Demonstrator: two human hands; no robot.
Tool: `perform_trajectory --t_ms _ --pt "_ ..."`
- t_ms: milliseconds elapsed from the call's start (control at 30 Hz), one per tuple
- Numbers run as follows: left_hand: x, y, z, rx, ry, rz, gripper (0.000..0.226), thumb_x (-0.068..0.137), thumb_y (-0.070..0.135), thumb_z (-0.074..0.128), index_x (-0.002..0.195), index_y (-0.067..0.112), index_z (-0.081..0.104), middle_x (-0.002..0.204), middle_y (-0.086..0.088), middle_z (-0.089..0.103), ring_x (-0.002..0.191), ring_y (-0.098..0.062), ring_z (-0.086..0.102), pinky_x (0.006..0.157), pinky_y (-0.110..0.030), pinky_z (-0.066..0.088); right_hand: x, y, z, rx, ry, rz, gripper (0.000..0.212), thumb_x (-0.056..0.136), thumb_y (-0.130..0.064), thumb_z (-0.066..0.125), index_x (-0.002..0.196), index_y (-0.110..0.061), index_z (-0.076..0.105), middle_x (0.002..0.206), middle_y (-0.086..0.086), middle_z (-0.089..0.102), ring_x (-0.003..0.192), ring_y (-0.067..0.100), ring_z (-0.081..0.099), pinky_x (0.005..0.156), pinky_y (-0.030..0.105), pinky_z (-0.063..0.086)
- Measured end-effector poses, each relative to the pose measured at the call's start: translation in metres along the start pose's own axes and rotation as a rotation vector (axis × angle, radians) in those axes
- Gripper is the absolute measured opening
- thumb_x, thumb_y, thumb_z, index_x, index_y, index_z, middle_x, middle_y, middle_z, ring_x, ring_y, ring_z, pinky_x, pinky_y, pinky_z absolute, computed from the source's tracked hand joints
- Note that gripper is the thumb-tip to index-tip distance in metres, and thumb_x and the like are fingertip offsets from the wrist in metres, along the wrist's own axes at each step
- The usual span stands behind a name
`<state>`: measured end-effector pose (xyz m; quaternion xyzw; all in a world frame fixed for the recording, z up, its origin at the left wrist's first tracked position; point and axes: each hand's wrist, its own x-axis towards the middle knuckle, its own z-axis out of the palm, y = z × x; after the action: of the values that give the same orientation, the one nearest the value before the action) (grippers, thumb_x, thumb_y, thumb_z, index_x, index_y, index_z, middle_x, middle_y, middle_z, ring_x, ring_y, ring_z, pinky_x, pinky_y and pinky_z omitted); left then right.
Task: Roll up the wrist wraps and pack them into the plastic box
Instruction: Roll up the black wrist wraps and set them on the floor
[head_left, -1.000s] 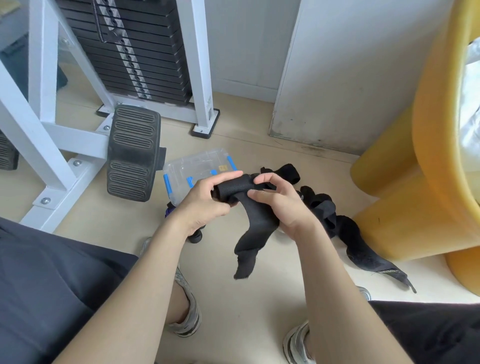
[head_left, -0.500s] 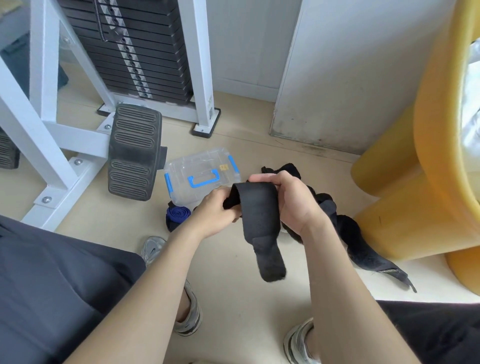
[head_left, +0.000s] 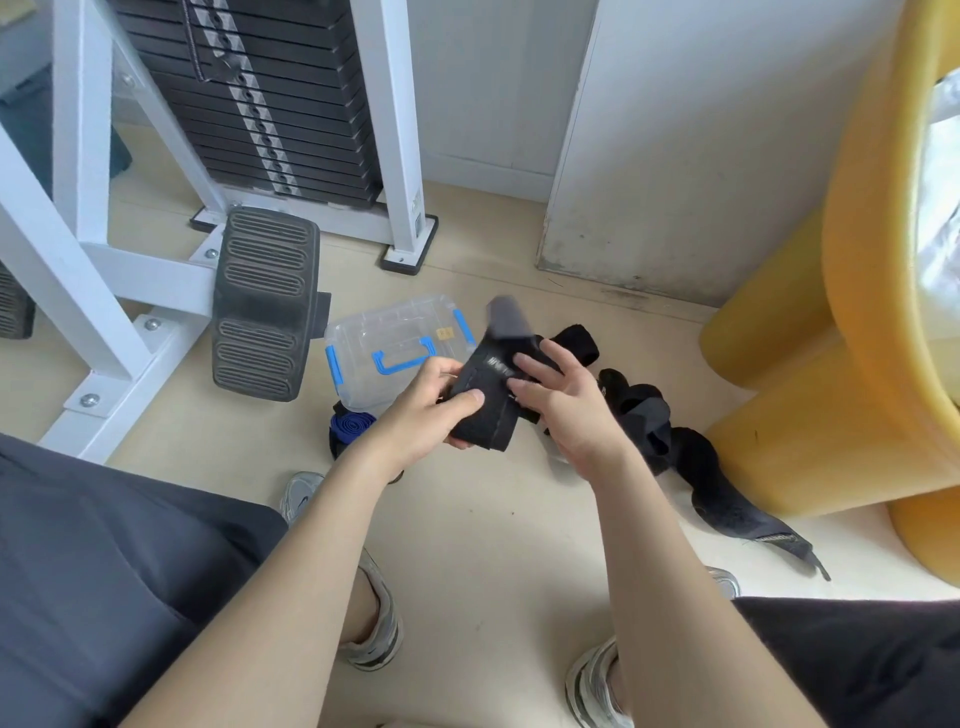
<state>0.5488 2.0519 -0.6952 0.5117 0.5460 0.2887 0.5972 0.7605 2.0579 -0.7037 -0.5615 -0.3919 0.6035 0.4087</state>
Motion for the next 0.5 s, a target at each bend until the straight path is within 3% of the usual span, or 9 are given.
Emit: perform_trajectory --t_ms 67,133,267,367,500 --pt "0.001 0.002 0.0 -0.031 0.034 -0.008 0.028 0.111 0.024 0.06 0.137 0.019 0.05 0.132 -0.004 0.071 0.114 -0.024 0.074 0.083 -0.041 0.067 0.001 0.002 0.001 -0.049 0.004 0.019 0.081 0.102 -0.016 0.073 0.167 -0.035 0.029 0.143 -0.007 0.07 0.115 0.005 0.075 0.11 0.039 0.057" --pt "0.002 0.005 0.004 -0.047 0.058 -0.017 0.023 0.112 0.026 0.058 0.134 0.021 0.053 0.134 -0.007 0.069 0.114 -0.024 0.073 0.09 -0.047 0.067 0.001 0.001 0.008 -0.034 0.03 0.05 0.066 0.104 -0.025 0.07 0.161 -0.032 0.038 0.133 -0.002 0.074 0.114 0.011 0.076 0.107 0.044 0.059" --pt "0.002 0.01 0.024 -0.084 0.047 -0.053 0.033 0.1 0.044 0.055 0.129 0.029 0.059 0.127 -0.006 0.073 0.12 -0.031 0.071 0.103 -0.057 0.06 0.003 0.001 0.033 -0.052 0.148 0.126 0.036 0.108 -0.039 0.051 0.141 -0.03 0.06 0.138 -0.001 0.064 0.122 0.017 0.065 0.106 0.053 0.059" --pt "0.0 0.008 0.036 -0.042 0.101 -0.041 0.035 0.094 0.053 0.053 0.123 0.033 0.058 0.122 0.001 0.072 0.119 -0.023 0.068 0.105 -0.048 0.055 0.001 -0.002 0.038 0.005 0.152 0.111 0.033 0.108 -0.031 0.044 0.129 -0.029 0.07 0.131 -0.002 0.068 0.122 0.02 0.067 0.099 0.054 0.063" --pt "0.003 0.009 0.041 -0.084 0.287 0.04 0.042 0.088 0.048 0.062 0.122 0.028 0.049 0.116 0.0 0.069 0.107 -0.018 0.069 0.089 -0.039 0.057 -0.004 -0.007 0.039 -0.076 0.107 0.047 0.039 0.107 -0.021 0.04 0.112 -0.023 0.079 0.114 0.004 0.077 0.11 0.022 0.072 0.085 0.043 0.066"
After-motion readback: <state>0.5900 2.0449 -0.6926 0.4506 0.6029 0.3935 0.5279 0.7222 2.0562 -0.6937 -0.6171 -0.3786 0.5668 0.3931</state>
